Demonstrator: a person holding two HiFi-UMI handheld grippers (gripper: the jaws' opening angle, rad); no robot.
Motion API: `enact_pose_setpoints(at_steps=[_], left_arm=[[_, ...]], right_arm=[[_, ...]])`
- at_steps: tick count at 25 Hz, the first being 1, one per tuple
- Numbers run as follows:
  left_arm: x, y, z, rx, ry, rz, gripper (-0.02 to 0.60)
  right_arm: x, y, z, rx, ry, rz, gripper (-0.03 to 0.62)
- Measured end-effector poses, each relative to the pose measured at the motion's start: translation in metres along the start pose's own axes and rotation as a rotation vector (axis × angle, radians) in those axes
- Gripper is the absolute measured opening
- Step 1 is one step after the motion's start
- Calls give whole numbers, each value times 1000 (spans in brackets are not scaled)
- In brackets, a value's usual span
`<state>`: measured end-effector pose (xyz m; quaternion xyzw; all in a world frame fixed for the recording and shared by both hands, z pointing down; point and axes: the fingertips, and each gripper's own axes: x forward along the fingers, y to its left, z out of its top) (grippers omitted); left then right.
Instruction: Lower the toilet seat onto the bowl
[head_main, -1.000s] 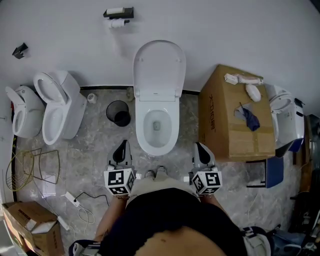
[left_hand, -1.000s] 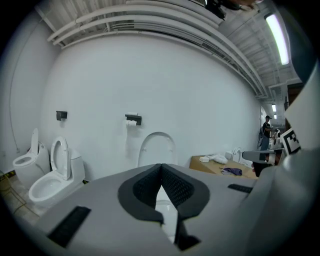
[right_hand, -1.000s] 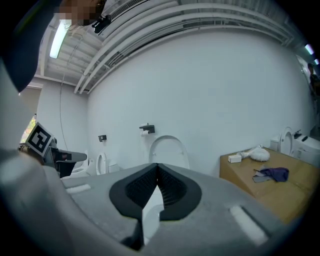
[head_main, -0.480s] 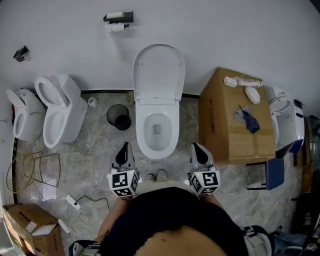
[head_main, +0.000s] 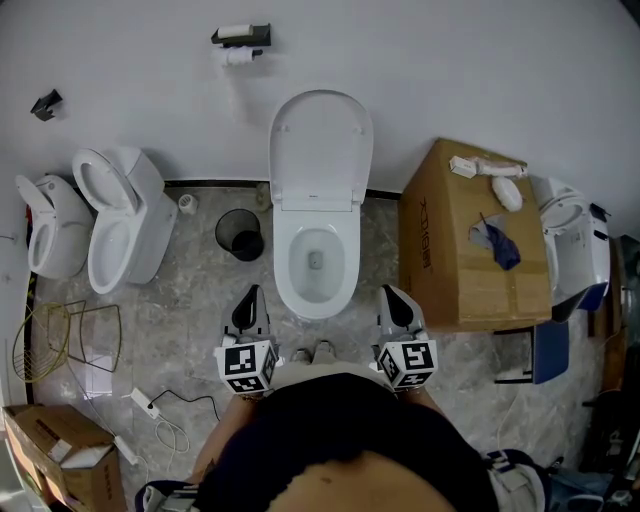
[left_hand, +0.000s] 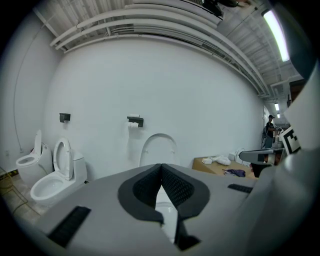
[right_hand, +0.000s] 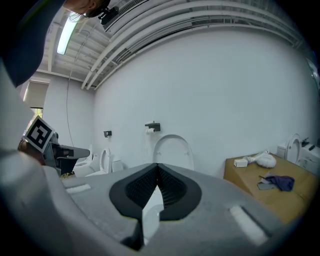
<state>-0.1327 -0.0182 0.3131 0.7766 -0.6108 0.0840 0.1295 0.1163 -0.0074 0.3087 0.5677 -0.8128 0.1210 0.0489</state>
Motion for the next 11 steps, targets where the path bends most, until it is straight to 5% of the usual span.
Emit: enact_pose_setpoints(at_steps=[11], left_arm=[[-1, -5, 1, 13, -7, -17, 3]], right_arm=[[-7, -8, -11, -1, 9, -20, 5]])
